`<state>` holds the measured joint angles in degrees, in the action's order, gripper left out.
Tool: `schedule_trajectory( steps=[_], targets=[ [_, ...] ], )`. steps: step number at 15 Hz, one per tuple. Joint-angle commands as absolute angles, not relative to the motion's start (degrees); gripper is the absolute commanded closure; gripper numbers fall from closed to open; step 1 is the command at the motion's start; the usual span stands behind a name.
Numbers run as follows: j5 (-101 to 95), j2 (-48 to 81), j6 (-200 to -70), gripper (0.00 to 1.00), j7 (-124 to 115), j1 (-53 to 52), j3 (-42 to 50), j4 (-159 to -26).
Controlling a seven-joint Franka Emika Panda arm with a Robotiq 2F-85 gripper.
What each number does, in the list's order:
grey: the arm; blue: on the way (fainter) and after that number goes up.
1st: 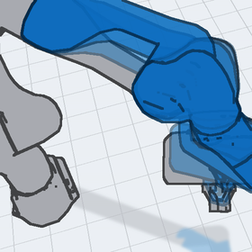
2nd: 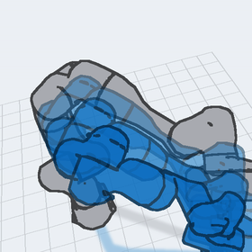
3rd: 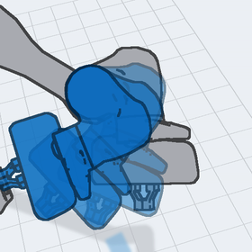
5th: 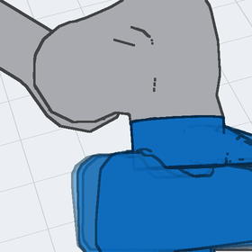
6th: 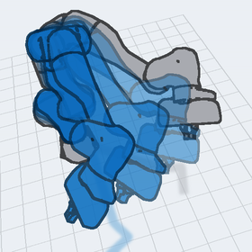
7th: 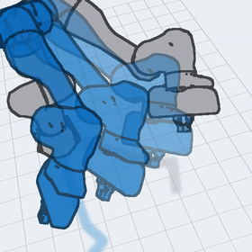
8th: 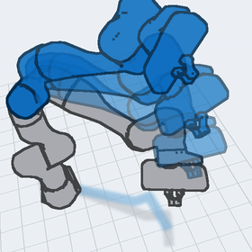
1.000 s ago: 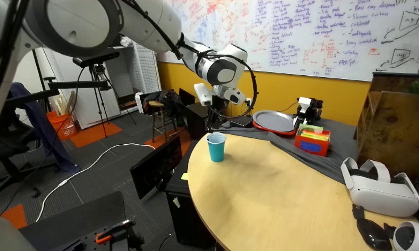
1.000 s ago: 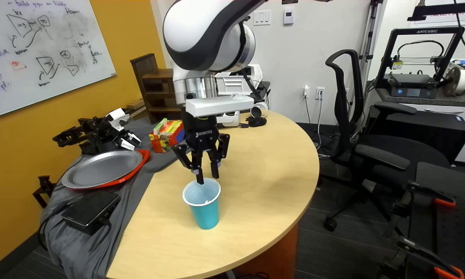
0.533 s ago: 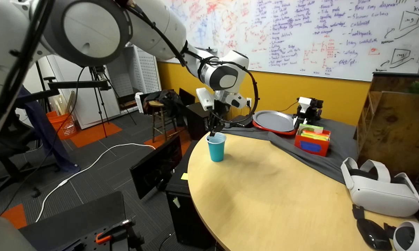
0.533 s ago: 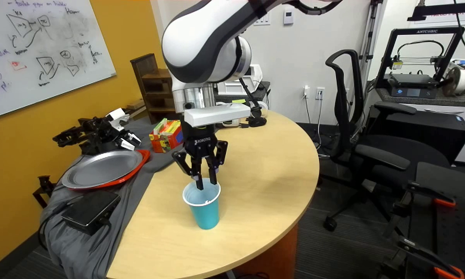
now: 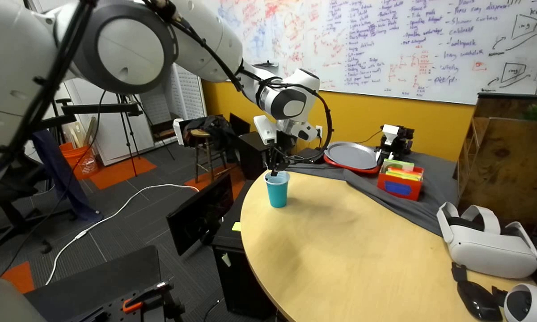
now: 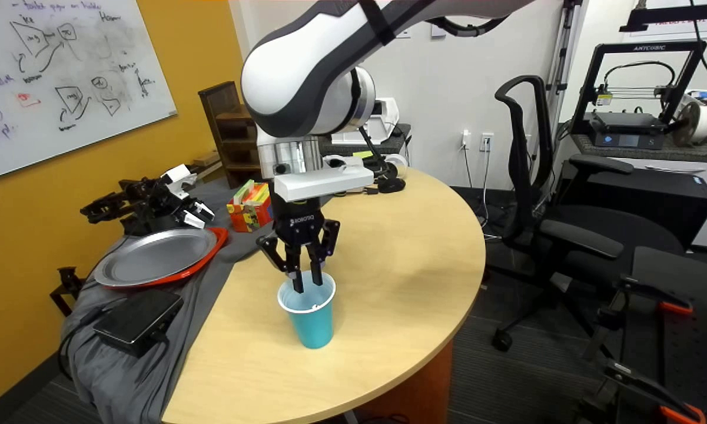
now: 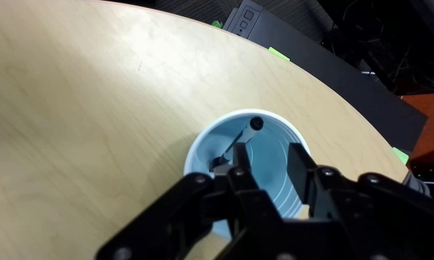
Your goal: Remove the pen from the cup and put it on the table
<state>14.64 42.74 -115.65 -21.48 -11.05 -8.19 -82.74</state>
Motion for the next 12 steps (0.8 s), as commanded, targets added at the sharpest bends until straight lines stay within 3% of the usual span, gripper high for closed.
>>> schedule_trajectory(
  steps=[1, 12],
  targets=[
    [14.22, 44.68, -116.19, 0.65, -20.39, -11.89, -7.36, -80.03],
    [14.61, 47.62, -115.37, 0.69, -20.51, -11.63, -7.47, -77.52]
  ],
)
